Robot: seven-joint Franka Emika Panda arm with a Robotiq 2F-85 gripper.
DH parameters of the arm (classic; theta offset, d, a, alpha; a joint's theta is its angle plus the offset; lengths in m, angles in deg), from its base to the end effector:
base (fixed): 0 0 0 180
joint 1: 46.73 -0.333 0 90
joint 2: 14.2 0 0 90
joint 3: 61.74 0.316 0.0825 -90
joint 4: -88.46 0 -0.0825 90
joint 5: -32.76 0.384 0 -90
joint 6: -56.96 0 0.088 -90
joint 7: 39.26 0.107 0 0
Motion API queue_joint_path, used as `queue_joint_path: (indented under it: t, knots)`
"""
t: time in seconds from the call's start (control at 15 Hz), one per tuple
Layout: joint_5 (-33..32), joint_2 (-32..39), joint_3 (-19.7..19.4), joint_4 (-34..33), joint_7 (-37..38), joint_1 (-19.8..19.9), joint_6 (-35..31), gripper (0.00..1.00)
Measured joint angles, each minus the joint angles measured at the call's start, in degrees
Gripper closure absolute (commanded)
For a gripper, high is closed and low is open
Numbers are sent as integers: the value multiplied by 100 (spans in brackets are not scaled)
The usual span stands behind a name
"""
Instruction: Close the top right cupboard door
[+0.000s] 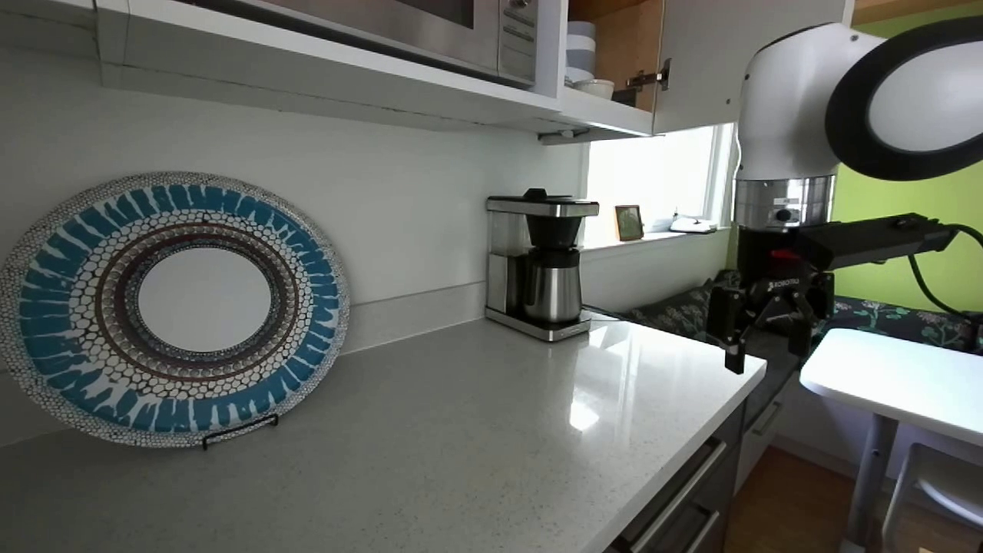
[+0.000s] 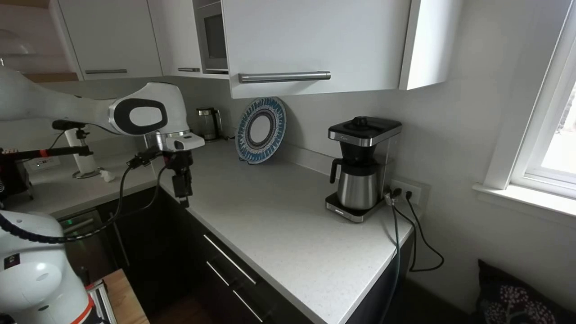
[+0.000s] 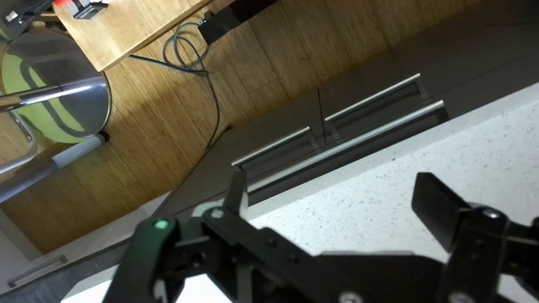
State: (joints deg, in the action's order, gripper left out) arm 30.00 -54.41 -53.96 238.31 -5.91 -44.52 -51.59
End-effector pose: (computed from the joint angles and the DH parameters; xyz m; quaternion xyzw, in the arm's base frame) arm 0.3337 0.0300 0.4659 0.9665 -0.2477 0.0096 0.0668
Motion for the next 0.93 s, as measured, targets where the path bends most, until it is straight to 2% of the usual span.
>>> queue_joint_path:
  t: [0.2, 0.47, 0.93]
  knots:
    - [-8, -57, -551, -10, -344, 466, -182, 0]
    - [-218, -44, -1132, -48, -1361, 944, -863, 0]
    - [-681, 165, -1670, -82, -3171, 1103, -1621, 0]
